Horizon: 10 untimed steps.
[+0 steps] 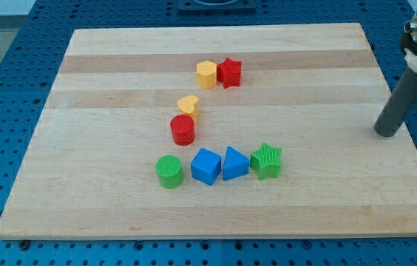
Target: Place the heart and red circle in a horizontal line with hexagon and red star
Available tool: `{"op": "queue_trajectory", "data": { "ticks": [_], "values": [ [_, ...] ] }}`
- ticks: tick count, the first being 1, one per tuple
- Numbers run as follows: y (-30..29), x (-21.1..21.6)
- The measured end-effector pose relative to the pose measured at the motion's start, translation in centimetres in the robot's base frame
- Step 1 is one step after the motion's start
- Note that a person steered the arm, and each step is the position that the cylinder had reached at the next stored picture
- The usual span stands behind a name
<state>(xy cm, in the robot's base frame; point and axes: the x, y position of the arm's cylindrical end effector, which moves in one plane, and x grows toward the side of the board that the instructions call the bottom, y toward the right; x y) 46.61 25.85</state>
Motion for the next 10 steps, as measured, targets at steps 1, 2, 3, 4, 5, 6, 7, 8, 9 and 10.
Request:
{"op": "queue_trajectory", "data": {
  "ticks": [1, 2, 3, 4, 5, 6, 7, 8, 9, 10],
  "values": [
    [-0.2, 0.0],
    [-2.5, -1.0],
    [-6.0, -1.4],
    [-11.3, -1.4],
    [-17.0, -1.4],
    [-21.8, -1.4],
    [-26.9, -1.4],
    [-30.4, -2.2],
    [-33.0, -4.0],
    [-34.8, -7.3]
  ]
}}
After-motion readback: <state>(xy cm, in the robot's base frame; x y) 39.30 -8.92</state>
